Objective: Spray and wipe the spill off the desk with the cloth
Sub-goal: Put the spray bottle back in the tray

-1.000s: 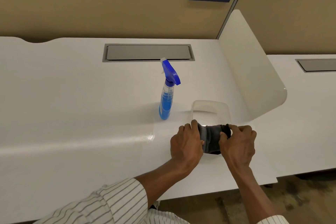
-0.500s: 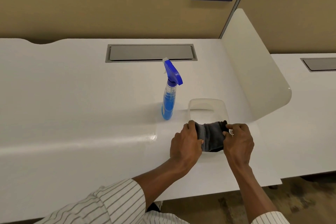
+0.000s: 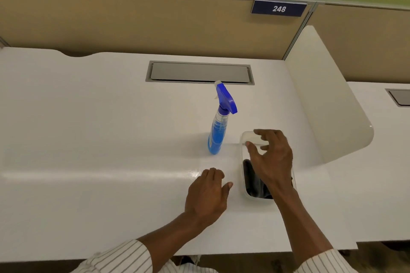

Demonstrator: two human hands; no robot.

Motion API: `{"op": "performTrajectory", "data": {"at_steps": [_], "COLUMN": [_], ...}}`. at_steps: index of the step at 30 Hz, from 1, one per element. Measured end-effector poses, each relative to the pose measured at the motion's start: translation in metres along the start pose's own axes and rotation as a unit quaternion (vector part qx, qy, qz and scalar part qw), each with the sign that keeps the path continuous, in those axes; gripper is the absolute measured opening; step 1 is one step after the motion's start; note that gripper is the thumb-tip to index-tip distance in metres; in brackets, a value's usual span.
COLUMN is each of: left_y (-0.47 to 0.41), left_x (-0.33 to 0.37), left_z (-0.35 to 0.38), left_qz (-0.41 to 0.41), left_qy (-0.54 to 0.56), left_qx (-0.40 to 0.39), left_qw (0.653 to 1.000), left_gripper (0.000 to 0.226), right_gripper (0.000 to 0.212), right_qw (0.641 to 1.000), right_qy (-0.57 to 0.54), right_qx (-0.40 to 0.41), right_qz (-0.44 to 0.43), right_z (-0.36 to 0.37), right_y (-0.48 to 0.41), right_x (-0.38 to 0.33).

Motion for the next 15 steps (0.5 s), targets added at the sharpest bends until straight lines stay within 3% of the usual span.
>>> {"op": "performTrajectory", "data": {"at_steps": [6,10,15], "left_y": [0.037,0.047,0.047], "left_x": [-0.033,-0.042,-0.044], "left_z": [0.048,0.054,0.049], "left_qz": [0.062,0.084,0.103], "left_qy": [-0.078,-0.153,-0.161], "left_qx": [-0.154,-0.126,-0.110], "left_qw": [0.983,0.977,0.976], "left_gripper": [0.078,0.079,0.076], "right_gripper": [0.075,0.085,0.071], "right_qw": [0.989,0.987,0.990], "right_qy": [-0.074,-0.071,-0.077], "right_qx": [-0.130,-0.144,-0.116], "right_qz": [0.005,0.011,0.012], "right_z": [0.056,0.075,0.082], "right_y": [-0.026,-0.032,-0.043], "right_x": [-0.032,-0.040,-0.042]}}
Point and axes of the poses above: each hand's wrist, its own y-axis away from the middle knuckle, its own z-axis out of the palm, x = y × z, the point moved 8 cm from there along -y, towards the middle knuckle, and after that the axes turned 2 degrees about y, right-handed, at the moved point
